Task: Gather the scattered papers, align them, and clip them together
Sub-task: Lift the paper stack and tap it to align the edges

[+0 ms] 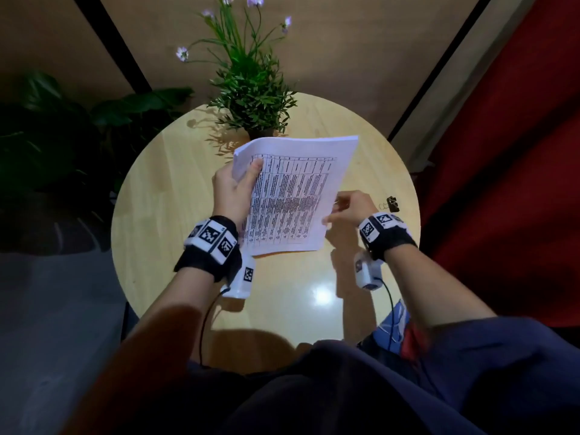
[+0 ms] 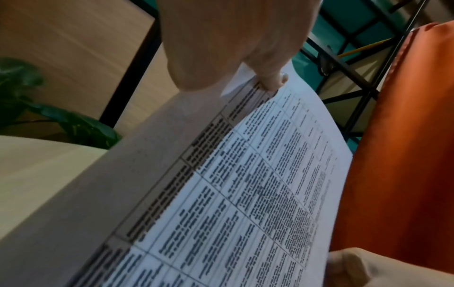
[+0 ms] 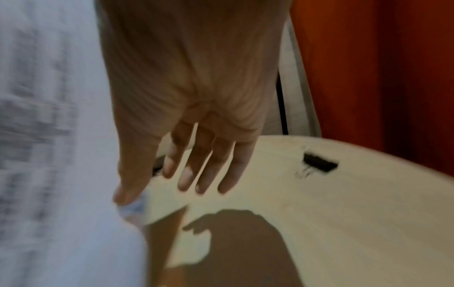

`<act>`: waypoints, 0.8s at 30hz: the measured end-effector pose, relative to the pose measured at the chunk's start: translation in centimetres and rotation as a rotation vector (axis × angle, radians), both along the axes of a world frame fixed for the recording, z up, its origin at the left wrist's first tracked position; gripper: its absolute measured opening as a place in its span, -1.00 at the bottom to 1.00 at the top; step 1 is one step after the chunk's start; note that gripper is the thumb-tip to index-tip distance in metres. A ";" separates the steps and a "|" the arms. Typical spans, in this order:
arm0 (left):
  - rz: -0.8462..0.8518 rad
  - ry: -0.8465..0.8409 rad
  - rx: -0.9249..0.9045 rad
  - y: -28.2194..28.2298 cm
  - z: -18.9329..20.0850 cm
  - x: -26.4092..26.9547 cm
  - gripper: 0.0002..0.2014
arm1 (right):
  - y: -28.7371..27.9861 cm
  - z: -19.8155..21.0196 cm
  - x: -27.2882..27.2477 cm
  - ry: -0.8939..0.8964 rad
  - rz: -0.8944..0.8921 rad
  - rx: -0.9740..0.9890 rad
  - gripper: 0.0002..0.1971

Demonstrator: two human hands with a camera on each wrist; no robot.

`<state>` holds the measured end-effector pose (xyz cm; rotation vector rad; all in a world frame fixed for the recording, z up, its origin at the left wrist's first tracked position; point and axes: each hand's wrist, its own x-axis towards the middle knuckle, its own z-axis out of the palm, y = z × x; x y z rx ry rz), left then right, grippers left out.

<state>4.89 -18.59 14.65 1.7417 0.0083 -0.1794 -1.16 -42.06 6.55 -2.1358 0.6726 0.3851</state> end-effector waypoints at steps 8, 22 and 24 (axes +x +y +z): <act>-0.022 -0.013 -0.043 0.2 0.1 0.7 -0.89 | -8.6 -3.8 -0.4 0.166 -0.100 -0.516 -0.56; 0.022 0.011 -0.047 3.3 -0.4 -0.3 -0.84 | -2.1 -4.3 -1.5 0.296 0.276 -0.650 -0.76; 0.026 0.020 -0.046 4.0 -0.3 -0.6 -0.81 | -1.0 -4.4 -2.2 0.241 0.266 -0.585 -0.80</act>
